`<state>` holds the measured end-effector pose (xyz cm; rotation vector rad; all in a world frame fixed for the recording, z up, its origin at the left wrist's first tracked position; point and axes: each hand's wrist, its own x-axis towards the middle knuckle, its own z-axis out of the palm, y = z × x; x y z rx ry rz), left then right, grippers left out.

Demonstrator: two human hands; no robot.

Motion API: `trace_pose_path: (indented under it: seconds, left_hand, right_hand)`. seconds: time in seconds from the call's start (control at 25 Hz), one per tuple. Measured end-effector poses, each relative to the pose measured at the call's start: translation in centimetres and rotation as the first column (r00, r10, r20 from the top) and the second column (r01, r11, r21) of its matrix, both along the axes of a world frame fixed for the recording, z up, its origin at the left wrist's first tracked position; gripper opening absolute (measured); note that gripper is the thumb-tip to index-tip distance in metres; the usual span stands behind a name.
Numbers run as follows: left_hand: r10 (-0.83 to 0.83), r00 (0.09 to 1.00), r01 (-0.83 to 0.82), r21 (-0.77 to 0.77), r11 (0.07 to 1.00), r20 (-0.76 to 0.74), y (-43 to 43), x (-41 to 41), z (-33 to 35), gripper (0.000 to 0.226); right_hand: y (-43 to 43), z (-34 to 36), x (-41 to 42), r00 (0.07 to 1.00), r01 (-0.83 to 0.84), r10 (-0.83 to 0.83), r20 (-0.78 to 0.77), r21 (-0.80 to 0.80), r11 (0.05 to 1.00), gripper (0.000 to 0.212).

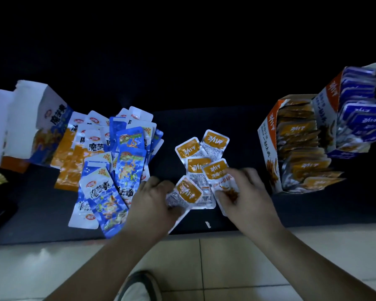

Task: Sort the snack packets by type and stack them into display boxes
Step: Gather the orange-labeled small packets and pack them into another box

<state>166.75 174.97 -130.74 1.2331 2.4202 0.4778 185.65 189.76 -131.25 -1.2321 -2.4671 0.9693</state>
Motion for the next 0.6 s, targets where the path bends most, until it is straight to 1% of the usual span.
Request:
trace_pose_path:
  seconds: [0.04,0.08,0.12,0.16,0.2,0.24,0.28,0.32,0.36,0.4,0.44,0.48,0.52,0.56,0.6]
  left_hand:
    - [0.027,1.000,-0.028,0.033,0.999,0.013,0.1,-0.2,0.2,0.033]
    - [0.052,0.997,-0.054,0.044,0.998,0.049,0.1,-0.4,0.6,0.022]
    - [0.099,0.986,-0.107,0.050,0.993,0.134,0.2,-0.4,1.1,0.014]
    - [0.167,0.952,-0.190,0.067,0.979,0.257,0.3,-0.4,1.2,0.012]
    - [0.218,0.897,-0.274,0.096,0.957,0.384,0.5,-0.2,1.6,0.014]
    - [0.238,0.846,-0.346,0.152,0.926,0.477,0.6,0.1,2.0,0.015]
    - [0.221,0.851,-0.367,0.239,0.899,0.476,0.8,0.4,2.3,0.016]
    - [0.169,0.918,-0.299,0.345,0.890,0.360,1.0,0.9,2.3,0.016]
    - [0.113,0.970,-0.197,0.421,0.885,0.215,1.3,1.7,2.2,0.018]
    - [0.065,0.992,-0.111,0.474,0.874,0.112,1.6,2.6,1.8,0.021]
    - [0.030,0.997,-0.058,0.494,0.868,0.064,1.9,3.5,1.2,0.025]
    - [0.007,0.998,-0.036,0.502,0.864,0.061,2.1,4.4,0.7,0.027]
    - [-0.006,0.995,-0.044,0.510,0.859,0.096,2.3,5.3,0.3,0.028]
    - [-0.022,0.982,-0.079,0.511,0.856,0.188,2.4,6.1,0.1,0.028]
    - [-0.049,0.946,-0.128,0.506,0.853,0.322,2.4,6.8,0.0,0.029]
  right_hand:
    - [0.0,-0.3,0.0,0.997,-0.011,0.004,0.071,0.097,0.995,0.065]
    - [0.0,-0.5,0.0,0.989,-0.025,0.002,0.147,0.153,0.988,0.072]
    - [0.1,-0.5,0.0,0.980,-0.019,-0.012,0.198,0.157,0.987,0.076]
    - [0.3,-0.2,-0.1,0.975,-0.001,-0.026,0.220,0.125,0.992,0.079]
    - [0.5,0.0,-0.3,0.975,0.014,-0.029,0.221,0.070,0.997,0.082]
    - [0.6,0.4,-0.5,0.980,0.026,-0.024,0.196,-0.008,1.000,0.084]
    - [0.6,0.8,-0.7,0.990,0.047,-0.032,0.134,-0.114,0.992,0.081]
    - [0.6,1.3,-0.9,0.996,0.086,-0.077,0.047,-0.242,0.966,0.071]
    - [0.4,1.8,-1.1,0.988,0.126,-0.151,-0.043,-0.366,0.922,0.055]
    - [0.1,2.4,-1.3,0.968,0.169,-0.236,-0.089,-0.466,0.869,0.042]
    - [-0.4,2.8,-1.5,0.947,0.202,-0.303,-0.106,-0.538,0.819,0.035]
    - [-0.9,3.1,-1.6,0.922,0.218,-0.365,-0.131,-0.603,0.767,0.032]
    - [-1.2,3.4,-1.6,0.885,0.216,-0.432,-0.173,-0.671,0.710,0.029]
    - [-1.3,3.6,-1.6,0.840,0.197,-0.499,-0.210,-0.739,0.644,0.027]
    - [-1.3,3.7,-1.4,0.801,0.176,-0.554,-0.228,-0.795,0.581,0.024]
